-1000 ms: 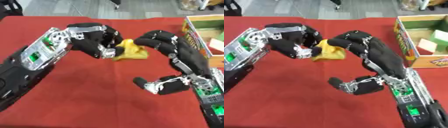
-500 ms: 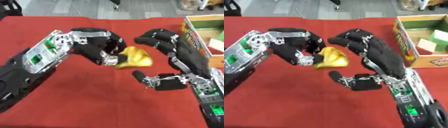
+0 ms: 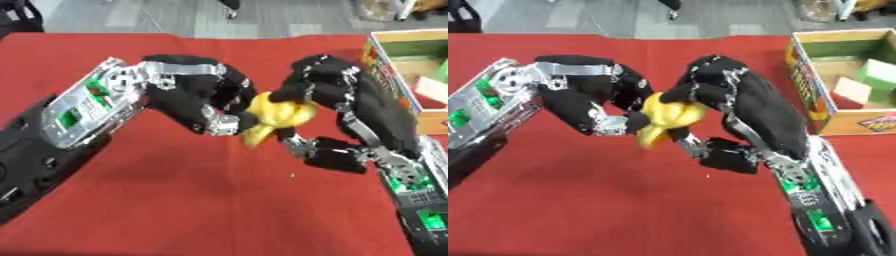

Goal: Pick up the objects with one hand, pass them to the other hand, and then place them into the box on the other side of the table.

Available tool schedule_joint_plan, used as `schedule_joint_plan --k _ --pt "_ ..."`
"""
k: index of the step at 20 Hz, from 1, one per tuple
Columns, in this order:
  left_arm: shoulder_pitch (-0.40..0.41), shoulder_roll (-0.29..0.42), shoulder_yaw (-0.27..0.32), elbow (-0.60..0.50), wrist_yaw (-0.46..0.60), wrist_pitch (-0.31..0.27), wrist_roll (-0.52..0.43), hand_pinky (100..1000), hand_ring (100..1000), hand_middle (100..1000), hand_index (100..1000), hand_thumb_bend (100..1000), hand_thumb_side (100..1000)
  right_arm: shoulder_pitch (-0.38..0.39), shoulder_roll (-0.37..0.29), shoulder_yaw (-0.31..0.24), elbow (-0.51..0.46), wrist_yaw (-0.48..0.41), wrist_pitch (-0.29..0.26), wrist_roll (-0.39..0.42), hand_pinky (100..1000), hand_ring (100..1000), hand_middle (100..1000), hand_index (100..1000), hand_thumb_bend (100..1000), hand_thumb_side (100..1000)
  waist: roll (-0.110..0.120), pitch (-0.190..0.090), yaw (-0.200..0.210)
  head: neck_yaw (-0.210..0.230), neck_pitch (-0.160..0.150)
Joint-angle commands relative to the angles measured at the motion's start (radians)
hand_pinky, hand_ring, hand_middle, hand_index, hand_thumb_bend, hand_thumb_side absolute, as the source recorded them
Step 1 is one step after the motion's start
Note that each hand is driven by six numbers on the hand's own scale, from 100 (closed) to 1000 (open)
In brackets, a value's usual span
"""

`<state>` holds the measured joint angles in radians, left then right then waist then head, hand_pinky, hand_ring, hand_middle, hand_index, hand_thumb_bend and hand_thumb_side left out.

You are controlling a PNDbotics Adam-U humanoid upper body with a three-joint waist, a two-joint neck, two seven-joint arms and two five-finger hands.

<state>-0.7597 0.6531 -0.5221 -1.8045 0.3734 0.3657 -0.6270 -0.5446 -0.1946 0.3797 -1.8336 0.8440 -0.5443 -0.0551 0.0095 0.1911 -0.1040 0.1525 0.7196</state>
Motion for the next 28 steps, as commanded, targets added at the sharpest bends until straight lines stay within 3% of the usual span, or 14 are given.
schedule_joint_plan --k 1,5,7,11,12,14,18,21,22,23,28 --pt "-0.018 0.020 0.003 -0.020 -0.003 -0.001 -0.004 645 513 500 665 148 263 -0.012 -0.009 -0.012 -0.015 -0.002 0.012 -0.033 709 583 477 563 100 183 0.009 -0.041 0.001 -0.001 -0.002" --pt "-0.018 0.022 0.006 -0.009 -0.006 -0.003 -0.001 656 536 526 690 208 277 -0.013 -0.010 -0.014 -0.012 -0.016 0.030 -0.064 700 576 465 473 100 199 0.008 -0.041 0.001 -0.001 -0.003" --pt "-0.017 0.025 0.008 0.000 -0.006 -0.008 0.000 675 567 554 719 285 325 -0.013 -0.010 -0.015 -0.012 -0.021 0.038 -0.077 698 575 470 449 100 204 0.008 -0.041 0.001 0.000 -0.003" --pt "-0.009 0.036 0.046 0.037 -0.011 -0.053 -0.009 718 643 622 789 661 558 -0.010 -0.010 -0.022 -0.014 -0.028 0.053 -0.098 697 575 478 438 100 204 0.008 -0.042 0.001 -0.003 -0.004" --pt "-0.004 0.040 0.069 0.052 -0.016 -0.074 -0.002 725 566 635 797 712 572 -0.009 -0.011 -0.027 -0.015 -0.031 0.058 -0.104 697 575 480 438 100 203 0.007 -0.042 0.001 -0.004 -0.005" --pt "0.005 0.048 0.121 0.081 -0.032 -0.121 0.025 741 590 669 811 775 593 -0.009 -0.016 -0.040 -0.016 -0.039 0.074 -0.118 695 574 484 439 100 201 0.006 -0.042 0.001 -0.007 -0.003" --pt "0.037 0.065 0.246 0.121 -0.086 -0.206 0.137 744 592 676 809 793 628 -0.028 -0.063 -0.094 -0.002 -0.076 0.143 -0.150 693 573 489 443 100 206 0.003 -0.045 0.000 -0.014 -0.001" --pt "0.098 0.068 0.327 0.134 -0.095 -0.233 0.244 725 563 645 785 726 681 -0.049 -0.128 -0.158 0.030 -0.117 0.222 -0.188 685 567 489 439 100 203 0.001 -0.045 0.003 -0.034 -0.007" --pt "0.127 0.062 0.354 0.133 -0.099 -0.235 0.291 718 553 636 777 672 701 -0.057 -0.155 -0.183 0.051 -0.127 0.251 -0.204 682 564 489 439 100 142 0.001 -0.045 0.004 -0.042 -0.011" --pt "0.160 0.050 0.382 0.129 -0.098 -0.237 0.339 715 550 629 774 679 714 -0.065 -0.182 -0.207 0.079 -0.134 0.282 -0.220 679 561 489 441 100 197 0.001 -0.045 0.007 -0.050 -0.014" --pt "0.309 -0.037 0.497 0.061 -0.136 -0.266 0.545 716 553 633 774 640 735 -0.097 -0.283 -0.292 0.277 -0.181 0.404 -0.292 667 553 492 454 100 210 -0.003 -0.050 0.027 -0.094 -0.032"
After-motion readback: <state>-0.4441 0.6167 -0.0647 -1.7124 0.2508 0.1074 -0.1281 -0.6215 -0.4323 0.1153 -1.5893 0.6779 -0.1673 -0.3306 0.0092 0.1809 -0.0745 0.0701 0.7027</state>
